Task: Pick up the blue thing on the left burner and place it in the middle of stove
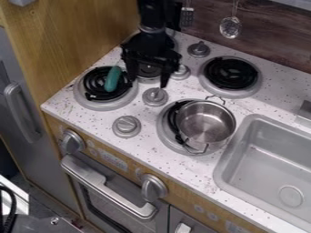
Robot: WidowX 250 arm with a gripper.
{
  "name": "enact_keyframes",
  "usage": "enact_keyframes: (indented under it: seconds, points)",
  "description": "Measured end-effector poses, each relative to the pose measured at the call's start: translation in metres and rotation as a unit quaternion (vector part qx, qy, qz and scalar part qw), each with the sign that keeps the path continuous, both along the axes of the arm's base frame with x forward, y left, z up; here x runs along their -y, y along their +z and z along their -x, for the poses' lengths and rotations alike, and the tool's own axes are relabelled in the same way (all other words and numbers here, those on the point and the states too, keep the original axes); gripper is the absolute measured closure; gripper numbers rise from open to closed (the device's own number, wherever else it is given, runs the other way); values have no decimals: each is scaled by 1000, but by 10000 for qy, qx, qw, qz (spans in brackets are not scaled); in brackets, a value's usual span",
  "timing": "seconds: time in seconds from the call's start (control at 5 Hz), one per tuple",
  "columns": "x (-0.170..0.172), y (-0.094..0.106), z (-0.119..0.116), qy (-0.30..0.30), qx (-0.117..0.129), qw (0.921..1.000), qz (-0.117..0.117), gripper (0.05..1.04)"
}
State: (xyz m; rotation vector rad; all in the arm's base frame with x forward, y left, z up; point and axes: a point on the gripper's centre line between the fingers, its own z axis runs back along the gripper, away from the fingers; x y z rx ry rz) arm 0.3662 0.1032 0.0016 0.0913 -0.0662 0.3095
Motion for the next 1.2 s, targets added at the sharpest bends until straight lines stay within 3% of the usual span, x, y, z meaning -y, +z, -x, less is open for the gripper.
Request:
enact_keyframes:
  seconds: [0.2, 0.6, 0.8, 1.0, 1.2]
  points:
    - [-27, -6, -15, 248, 61, 9997, -27, 85]
    - [-87, -25, -23, 796, -116, 9967, -87, 85]
    - [-95, -36, -15, 888, -284, 9956, -51, 85]
    - [-92, -51, -7, 976, -488, 9939, 166, 119]
    - [-86, -57, -9, 958, -470, 9936, 375, 395]
